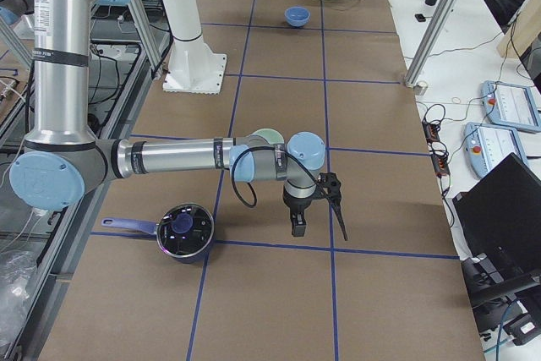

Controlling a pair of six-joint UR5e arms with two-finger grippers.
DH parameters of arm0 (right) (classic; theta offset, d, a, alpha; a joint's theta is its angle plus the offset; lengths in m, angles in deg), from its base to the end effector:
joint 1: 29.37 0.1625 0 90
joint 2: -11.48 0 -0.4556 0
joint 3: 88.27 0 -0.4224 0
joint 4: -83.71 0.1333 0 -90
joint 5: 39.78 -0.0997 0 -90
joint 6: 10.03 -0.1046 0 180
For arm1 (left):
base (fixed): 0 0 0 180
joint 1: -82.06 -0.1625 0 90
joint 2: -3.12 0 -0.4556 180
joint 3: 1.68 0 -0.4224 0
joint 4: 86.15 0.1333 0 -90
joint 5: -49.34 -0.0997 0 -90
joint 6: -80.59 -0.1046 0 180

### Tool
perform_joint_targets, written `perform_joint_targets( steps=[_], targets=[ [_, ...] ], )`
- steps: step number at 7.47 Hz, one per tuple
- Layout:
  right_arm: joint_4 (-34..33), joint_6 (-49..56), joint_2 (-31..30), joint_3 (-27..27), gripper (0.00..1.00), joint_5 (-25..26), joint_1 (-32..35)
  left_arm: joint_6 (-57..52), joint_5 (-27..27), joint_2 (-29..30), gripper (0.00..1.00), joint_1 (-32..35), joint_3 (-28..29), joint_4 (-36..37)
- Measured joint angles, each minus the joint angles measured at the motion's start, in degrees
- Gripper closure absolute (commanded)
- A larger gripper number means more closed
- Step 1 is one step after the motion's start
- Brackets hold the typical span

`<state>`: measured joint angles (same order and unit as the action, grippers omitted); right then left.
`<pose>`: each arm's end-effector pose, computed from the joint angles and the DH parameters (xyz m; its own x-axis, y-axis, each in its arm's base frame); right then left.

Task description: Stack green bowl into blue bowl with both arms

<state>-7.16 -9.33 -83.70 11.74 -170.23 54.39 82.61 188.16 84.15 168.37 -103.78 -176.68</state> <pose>0.0124 -0.4890 0.6532 0.7502 -0.1394 0.6463 0.1176 0.9901 0.0770 -0.0252 -0.4572 0.6518 0.6558 0.0552 -0.7529 -0.0411 0.9985 0.0373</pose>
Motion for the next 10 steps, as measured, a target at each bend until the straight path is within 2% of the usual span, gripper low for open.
perform_joint_targets(
  steps=[7, 9, 10],
  targets=[
    [0.7, -0.1, 1.1, 2.6, 0.0, -0.2, 0.0, 0.4, 0.0, 1.2, 0.02, 0.0, -3.8, -0.4],
    [3.9, -0.2, 3.5, 2.4, 0.0, -0.5, -0.1, 0.4, 0.1, 3.6, 0.02, 0.0, -4.1, -4.0],
    [7.4, -0.2, 4.7, 1.7, 0.0, -0.5, -0.1, 0.4, 0.2, 4.9, 0.02, -0.1, -3.2, -8.0]
  ],
)
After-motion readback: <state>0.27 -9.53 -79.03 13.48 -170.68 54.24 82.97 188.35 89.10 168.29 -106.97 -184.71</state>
